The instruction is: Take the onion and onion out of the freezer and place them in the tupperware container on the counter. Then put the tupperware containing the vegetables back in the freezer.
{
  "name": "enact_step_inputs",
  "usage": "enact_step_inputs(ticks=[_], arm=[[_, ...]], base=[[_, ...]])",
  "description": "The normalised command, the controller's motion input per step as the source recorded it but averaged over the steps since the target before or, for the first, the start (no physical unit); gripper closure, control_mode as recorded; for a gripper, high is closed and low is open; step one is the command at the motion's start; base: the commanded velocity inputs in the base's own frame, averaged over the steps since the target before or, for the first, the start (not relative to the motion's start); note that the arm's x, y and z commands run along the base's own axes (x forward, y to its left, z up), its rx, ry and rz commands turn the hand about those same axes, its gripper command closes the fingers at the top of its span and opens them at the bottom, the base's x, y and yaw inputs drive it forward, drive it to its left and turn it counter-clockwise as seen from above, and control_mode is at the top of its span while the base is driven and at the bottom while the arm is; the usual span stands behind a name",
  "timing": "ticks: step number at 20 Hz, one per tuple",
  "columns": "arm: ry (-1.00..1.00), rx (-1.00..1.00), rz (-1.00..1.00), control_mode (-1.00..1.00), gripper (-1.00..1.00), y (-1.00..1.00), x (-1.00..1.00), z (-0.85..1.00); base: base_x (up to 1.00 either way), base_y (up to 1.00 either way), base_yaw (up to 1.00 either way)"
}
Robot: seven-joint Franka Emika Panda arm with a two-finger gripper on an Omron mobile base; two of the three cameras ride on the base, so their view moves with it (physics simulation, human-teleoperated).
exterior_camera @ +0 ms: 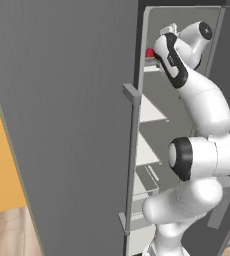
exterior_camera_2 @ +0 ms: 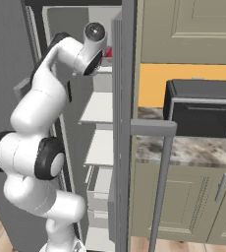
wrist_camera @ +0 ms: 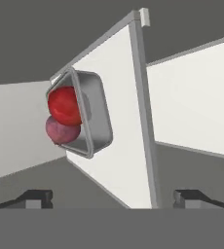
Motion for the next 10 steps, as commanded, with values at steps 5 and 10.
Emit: enact_step_inputs(ticks=[5, 10], arm=[[-0.17, 0.0, 0.0, -1.0, -1.0, 0.02, -1.0, 0.0], [-0.1, 0.0, 0.0, -1.0, -1.0, 0.0, -1.0, 0.02]], base=[[0.0, 0.0, 0.0], [0.0, 0.0, 0.0]])
